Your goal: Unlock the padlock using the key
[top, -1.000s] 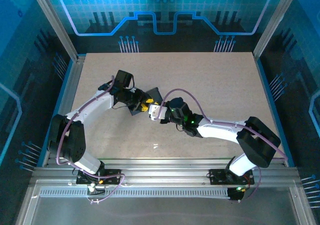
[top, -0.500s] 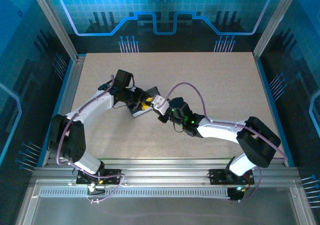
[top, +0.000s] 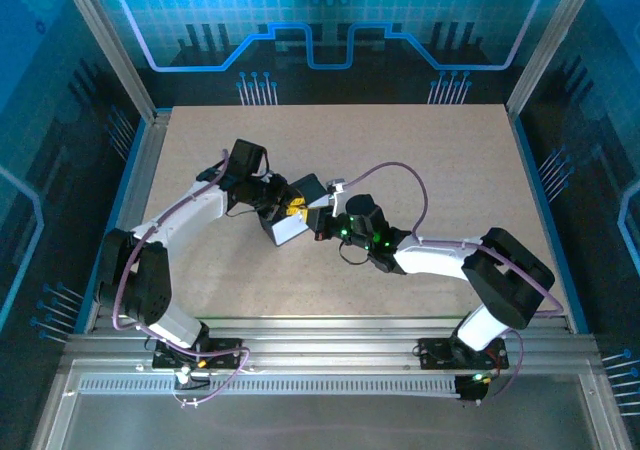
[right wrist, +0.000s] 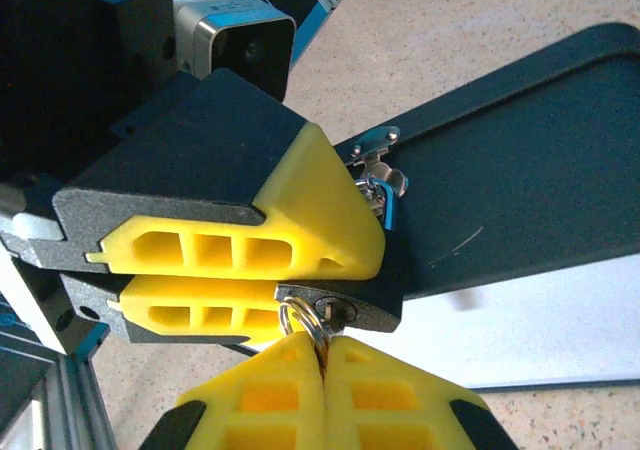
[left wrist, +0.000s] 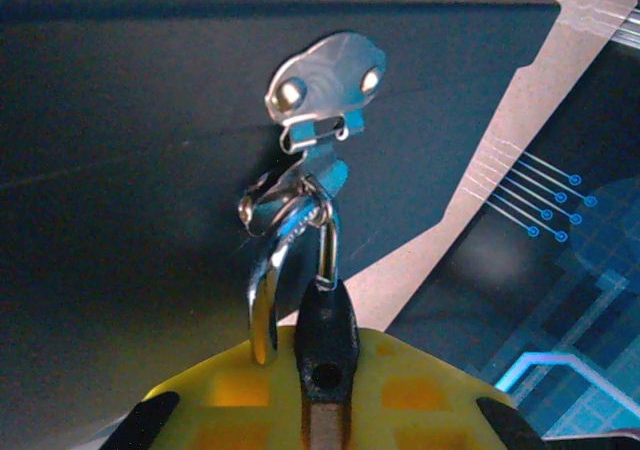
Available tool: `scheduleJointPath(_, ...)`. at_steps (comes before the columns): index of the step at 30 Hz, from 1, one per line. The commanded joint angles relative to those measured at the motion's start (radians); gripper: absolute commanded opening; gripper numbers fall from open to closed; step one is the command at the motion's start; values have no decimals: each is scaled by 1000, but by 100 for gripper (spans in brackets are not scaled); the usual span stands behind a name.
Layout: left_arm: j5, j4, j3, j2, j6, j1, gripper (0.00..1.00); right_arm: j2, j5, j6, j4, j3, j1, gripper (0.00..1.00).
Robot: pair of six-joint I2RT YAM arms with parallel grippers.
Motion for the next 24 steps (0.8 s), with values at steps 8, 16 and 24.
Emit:
scheduleJointPath(8,43,-17,12,-40,56,9,39,-17,-53,46,-213,-18,-97,8)
scheduleJointPath(16,36,-52,24,-74,87,39,40,-32,-89,-12,-272,-3,-139,19)
scheduleJointPath(24,24,-84,22,-108,142,110,41,-107,-106,-126,-369,15,-172,31)
